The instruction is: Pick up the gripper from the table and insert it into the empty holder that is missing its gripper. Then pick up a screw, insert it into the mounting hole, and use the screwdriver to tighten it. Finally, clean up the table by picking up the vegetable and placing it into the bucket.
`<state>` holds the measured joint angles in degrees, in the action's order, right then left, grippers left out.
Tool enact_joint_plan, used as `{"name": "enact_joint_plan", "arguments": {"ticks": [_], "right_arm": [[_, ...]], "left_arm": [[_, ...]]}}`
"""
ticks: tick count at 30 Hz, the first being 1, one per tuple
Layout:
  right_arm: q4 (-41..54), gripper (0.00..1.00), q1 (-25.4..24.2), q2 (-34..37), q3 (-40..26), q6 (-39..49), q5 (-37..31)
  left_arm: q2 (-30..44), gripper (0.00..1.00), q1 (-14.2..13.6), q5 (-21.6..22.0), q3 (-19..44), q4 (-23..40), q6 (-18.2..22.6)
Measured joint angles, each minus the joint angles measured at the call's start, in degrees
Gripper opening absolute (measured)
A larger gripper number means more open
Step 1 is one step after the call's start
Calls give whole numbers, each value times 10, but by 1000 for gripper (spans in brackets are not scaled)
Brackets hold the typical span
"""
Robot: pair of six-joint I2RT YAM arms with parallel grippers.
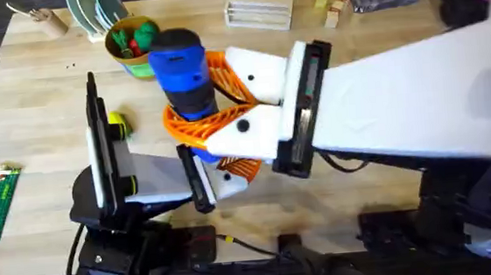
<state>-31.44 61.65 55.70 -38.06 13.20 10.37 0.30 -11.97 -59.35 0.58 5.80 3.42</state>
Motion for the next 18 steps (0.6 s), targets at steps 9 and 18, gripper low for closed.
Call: {"name": "enact_joint_plan", "arguments": {"ticks": [9, 18], "right_arm": [[-19, 25, 0, 4, 0, 25, 0], [-12, 25, 9, -6, 0, 28, 0]], "left_arm": [[0, 16, 0, 0, 0, 0, 0], [0, 16, 0, 0, 0, 0, 0]]}}
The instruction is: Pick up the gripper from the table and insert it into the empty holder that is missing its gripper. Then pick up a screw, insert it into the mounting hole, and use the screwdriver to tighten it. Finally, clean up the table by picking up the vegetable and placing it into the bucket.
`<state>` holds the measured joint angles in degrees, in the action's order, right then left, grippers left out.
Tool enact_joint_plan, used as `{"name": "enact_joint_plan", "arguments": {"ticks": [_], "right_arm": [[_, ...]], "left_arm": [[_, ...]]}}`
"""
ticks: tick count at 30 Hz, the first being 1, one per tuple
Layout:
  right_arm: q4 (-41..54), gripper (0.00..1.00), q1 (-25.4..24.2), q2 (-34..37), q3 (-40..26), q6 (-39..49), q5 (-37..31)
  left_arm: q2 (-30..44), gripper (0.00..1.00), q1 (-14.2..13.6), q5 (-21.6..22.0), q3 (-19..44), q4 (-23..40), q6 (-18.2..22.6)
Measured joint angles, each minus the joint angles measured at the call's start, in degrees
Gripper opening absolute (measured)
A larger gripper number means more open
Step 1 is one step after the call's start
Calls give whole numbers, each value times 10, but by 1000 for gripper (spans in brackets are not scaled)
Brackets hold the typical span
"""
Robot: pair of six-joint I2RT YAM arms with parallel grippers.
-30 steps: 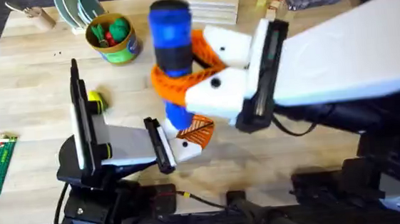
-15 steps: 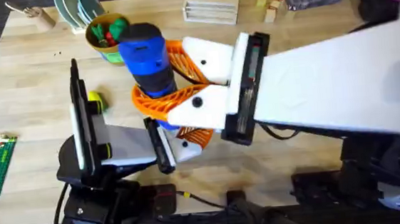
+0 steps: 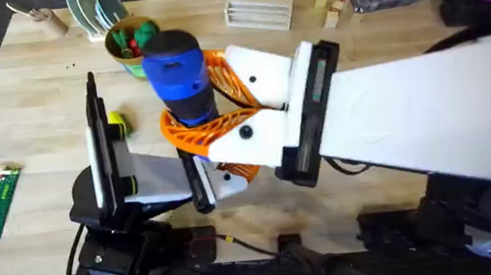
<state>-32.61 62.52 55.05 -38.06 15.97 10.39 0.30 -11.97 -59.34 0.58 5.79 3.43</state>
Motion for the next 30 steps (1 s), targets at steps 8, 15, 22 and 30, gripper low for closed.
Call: {"name": "enact_joint_plan", "arguments": {"ticks": [8, 15, 22, 30], "right_arm": [[1, 25, 0, -1, 0, 2, 0], [10, 25, 0, -1, 0, 2, 0], [15, 25, 0, -1, 0, 2, 0], [28, 25, 0, -2, 0, 4, 0]], "left_arm": [[0, 16, 0, 0, 0, 0, 0], [0, 15, 0, 0, 0, 0, 0], [0, 16, 0, 0, 0, 0, 0], [0, 15, 0, 0, 0, 0, 0]]}}
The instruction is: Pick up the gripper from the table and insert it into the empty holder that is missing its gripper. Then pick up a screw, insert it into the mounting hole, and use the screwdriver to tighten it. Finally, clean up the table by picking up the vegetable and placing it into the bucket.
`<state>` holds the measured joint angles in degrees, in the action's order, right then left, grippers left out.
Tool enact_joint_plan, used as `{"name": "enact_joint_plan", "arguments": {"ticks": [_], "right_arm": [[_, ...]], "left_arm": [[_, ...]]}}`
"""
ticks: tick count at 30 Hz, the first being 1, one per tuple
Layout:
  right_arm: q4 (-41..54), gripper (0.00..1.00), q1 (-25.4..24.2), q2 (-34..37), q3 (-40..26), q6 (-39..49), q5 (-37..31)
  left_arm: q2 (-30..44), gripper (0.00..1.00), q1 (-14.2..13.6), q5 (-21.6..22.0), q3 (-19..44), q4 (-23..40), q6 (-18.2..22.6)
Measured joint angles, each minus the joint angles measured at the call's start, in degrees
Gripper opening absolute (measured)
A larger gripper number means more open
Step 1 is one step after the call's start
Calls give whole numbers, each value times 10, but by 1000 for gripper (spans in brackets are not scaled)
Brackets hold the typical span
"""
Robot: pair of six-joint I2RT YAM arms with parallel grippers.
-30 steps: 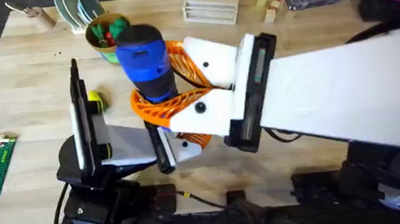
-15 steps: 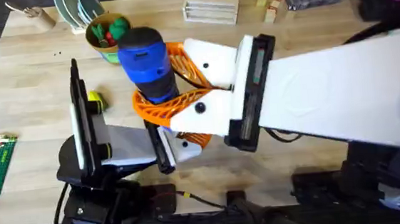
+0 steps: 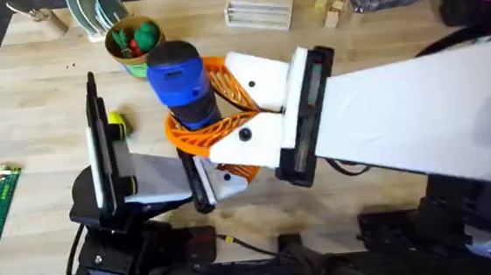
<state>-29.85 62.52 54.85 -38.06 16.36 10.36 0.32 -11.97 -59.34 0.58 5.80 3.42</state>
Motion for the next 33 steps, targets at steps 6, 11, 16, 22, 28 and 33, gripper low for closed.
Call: {"name": "enact_joint_plan", "arguments": {"ticks": [6, 11, 16, 22, 28, 33], "right_arm": [[7, 25, 0, -3, 0, 1, 0], [5, 25, 0, -4, 0, 2, 0], [-37, 25, -1, -19, 4, 22, 0], [-85, 25, -34, -77, 4, 53, 0], [-30, 25, -129, -51, 4, 75, -60], [31, 25, -254, 34, 4, 144, -139]], "left_arm": [[0, 15, 0, 0, 0, 0, 0], [0, 15, 0, 0, 0, 0, 0], [0, 15, 0, 0, 0, 0, 0], [0, 15, 0, 0, 0, 0, 1], [0, 15, 0, 0, 0, 0, 1], [0, 15, 0, 0, 0, 0, 1]]}}
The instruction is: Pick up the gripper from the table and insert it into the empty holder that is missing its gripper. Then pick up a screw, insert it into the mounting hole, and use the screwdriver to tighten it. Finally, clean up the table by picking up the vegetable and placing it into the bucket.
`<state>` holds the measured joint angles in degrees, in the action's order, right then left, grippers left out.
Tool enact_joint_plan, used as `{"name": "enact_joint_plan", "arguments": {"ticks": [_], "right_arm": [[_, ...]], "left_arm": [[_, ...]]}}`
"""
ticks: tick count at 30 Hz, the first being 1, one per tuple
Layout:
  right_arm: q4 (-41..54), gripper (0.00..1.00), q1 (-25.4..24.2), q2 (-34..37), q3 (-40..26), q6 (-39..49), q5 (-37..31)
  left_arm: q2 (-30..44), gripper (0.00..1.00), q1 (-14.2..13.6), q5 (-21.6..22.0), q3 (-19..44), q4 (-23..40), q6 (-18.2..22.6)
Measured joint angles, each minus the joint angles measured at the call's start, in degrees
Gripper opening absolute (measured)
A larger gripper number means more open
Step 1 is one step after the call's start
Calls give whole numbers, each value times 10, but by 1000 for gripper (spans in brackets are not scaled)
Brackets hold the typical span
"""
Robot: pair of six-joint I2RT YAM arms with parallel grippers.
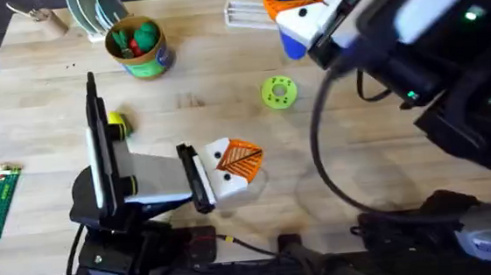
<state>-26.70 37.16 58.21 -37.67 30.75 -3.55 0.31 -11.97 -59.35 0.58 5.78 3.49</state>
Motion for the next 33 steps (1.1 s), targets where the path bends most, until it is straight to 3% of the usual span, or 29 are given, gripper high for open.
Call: {"name": "enact_joint_plan", "arguments": {"ticks": [4, 8, 14, 19, 21, 23, 24, 25, 29, 31, 33], "right_arm": [[24, 25, -96, 91, 0, 73, -33], [43, 25, -150, 196, 0, 148, -56], [37, 25, -166, 336, -2, 237, -106], [35, 32, -163, 390, -12, 277, -133], [45, 181, -159, 391, -16, 276, -138], [53, 467, -156, 389, -18, 275, -142], [51, 627, -155, 388, -20, 274, -147], [64, 970, -160, 378, -37, 269, -160], [75, 989, -160, 376, -39, 236, -165], [88, 991, -159, 371, -39, 209, -164], [102, 991, -159, 362, -38, 178, -161]], "left_arm": [[0, 15, 0, 0, 0, 0, 0], [0, 15, 0, 0, 0, 0, 0], [0, 15, 0, 0, 0, 0, 0], [0, 15, 0, 0, 0, 0, 0], [0, 15, 0, 0, 0, 0, 0], [0, 15, 0, 0, 0, 0, 0], [0, 15, 0, 0, 0, 0, 0], [0, 15, 0, 0, 0, 0, 0], [0, 75, 0, 0, 0, 0, 0], [0, 238, 0, 0, 0, 0, 2], [0, 507, 0, 0, 0, 0, 1]]}}
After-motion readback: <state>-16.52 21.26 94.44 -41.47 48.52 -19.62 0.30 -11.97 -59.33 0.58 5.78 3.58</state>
